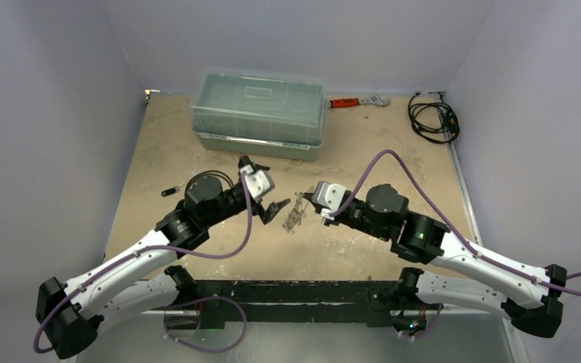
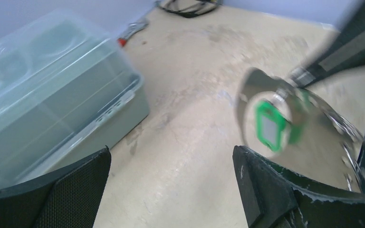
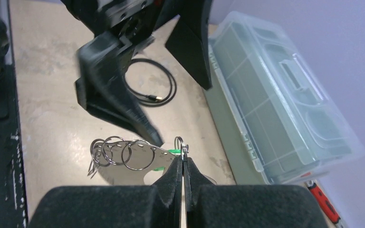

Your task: Put the keys on the keyring

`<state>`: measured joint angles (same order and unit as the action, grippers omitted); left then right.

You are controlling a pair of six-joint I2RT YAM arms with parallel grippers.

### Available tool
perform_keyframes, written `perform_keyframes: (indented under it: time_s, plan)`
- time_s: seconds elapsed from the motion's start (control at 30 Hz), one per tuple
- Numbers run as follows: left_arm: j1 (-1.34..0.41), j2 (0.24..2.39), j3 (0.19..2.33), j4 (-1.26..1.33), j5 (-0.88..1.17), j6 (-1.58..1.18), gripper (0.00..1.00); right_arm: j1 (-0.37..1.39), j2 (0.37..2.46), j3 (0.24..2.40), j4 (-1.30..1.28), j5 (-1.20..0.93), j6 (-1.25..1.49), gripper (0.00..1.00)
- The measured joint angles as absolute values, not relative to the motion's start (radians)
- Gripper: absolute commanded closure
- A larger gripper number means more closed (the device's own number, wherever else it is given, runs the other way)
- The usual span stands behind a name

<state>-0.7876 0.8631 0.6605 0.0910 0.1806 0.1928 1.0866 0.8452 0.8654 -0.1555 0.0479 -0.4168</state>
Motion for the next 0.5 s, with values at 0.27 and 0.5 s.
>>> perform_keyframes:
  time_s: [0.27, 0.5]
  plan:
    - [-0.788, 0.959, 0.989, 0.088, -0.258, -0.472, 0.01, 1.087, 0.831, 0.841, -0.076, 0.139, -0.365, 1.00]
    - [-0.788, 1.007, 1.115, -0.005, -0.468, -0.902, 0.01, 1.087, 0.836, 0.835, -0.065, 0.205, -0.321, 1.00]
